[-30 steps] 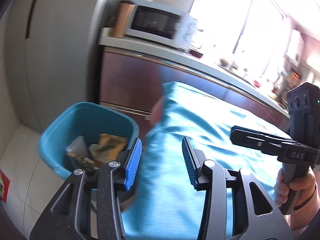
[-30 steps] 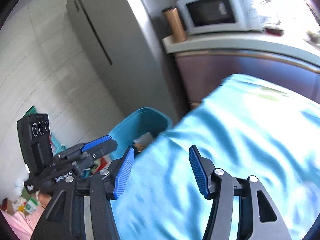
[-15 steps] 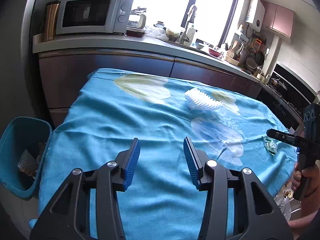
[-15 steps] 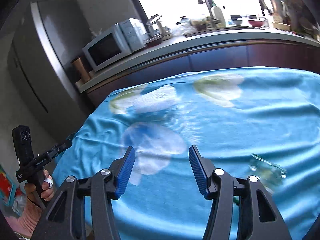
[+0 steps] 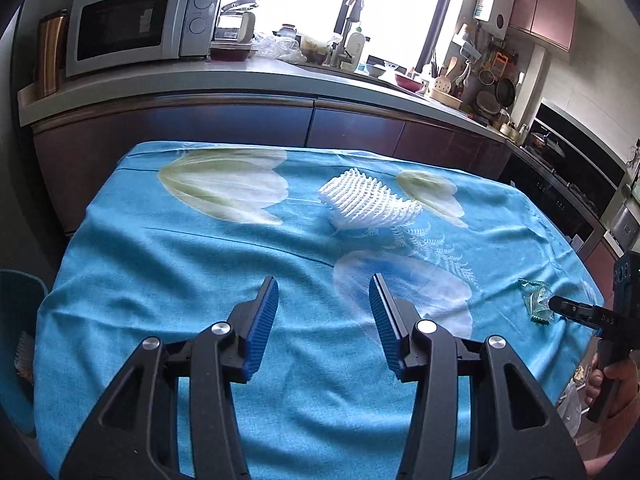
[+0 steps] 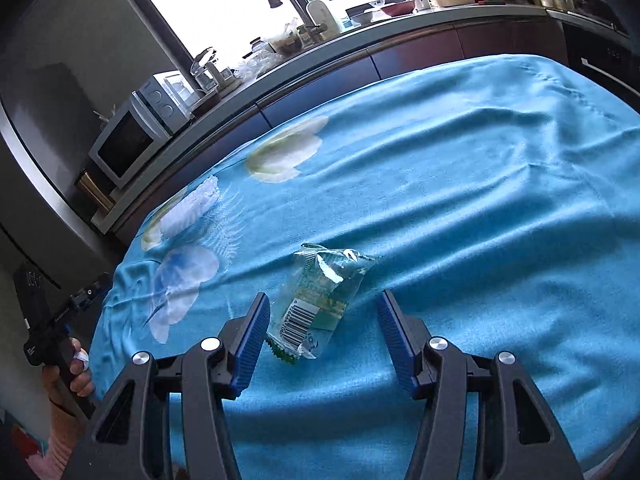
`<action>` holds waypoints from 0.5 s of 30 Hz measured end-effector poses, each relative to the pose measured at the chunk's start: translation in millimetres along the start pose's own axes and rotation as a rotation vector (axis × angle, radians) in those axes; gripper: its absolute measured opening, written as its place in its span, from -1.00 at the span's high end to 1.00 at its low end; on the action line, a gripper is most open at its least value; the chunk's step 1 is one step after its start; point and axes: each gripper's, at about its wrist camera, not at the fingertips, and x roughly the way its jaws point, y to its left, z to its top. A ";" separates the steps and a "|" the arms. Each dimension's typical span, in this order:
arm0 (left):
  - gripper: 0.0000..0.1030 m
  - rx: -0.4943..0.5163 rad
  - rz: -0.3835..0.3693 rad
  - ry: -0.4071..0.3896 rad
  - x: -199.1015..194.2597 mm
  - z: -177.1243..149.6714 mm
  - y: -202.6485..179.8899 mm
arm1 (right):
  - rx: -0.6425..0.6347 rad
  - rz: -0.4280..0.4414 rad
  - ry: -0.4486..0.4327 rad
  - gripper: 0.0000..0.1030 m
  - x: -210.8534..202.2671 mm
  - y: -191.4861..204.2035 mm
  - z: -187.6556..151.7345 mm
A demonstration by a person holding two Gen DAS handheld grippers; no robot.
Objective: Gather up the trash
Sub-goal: 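Grasp the clear barcode wrapper with the right tool while the left tool grasps the white foam net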
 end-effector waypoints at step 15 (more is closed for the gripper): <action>0.03 0.006 -0.033 0.056 37.5 18.9 -11.5 | -0.005 0.143 0.002 0.82 13.0 14.3 9.8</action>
